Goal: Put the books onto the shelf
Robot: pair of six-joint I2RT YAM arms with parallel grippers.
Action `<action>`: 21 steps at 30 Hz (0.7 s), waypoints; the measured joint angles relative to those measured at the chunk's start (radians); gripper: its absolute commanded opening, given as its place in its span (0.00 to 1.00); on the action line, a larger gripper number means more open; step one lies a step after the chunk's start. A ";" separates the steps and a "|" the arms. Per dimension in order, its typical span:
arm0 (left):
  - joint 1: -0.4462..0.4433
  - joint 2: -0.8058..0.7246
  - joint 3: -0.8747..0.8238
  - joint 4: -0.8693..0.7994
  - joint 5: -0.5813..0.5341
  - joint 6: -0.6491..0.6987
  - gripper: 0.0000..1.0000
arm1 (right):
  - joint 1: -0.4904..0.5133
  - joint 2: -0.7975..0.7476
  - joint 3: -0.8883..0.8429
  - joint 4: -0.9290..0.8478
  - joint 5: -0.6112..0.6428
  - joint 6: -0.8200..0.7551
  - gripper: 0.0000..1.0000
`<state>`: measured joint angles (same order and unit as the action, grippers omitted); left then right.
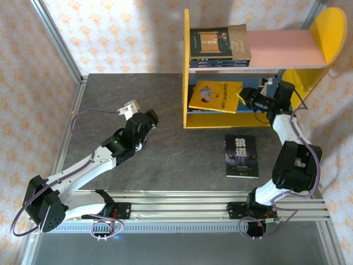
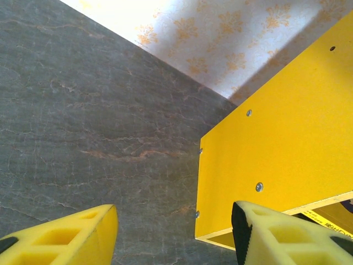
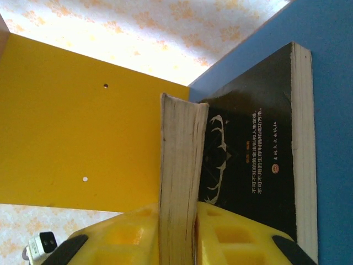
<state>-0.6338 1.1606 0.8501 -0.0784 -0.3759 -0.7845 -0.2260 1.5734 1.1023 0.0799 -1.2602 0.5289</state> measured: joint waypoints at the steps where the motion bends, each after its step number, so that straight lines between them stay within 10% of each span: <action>1: 0.000 0.000 0.000 0.000 0.000 0.000 0.56 | 0.000 0.010 0.010 -0.019 -0.007 -0.021 0.20; 21: 0.008 0.000 0.000 0.000 0.003 0.000 0.56 | -0.007 0.203 0.313 -0.462 -0.094 -0.420 0.18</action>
<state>-0.6254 1.1610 0.8501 -0.0780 -0.3733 -0.7845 -0.2333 1.7767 1.4151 -0.3817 -1.3544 0.1089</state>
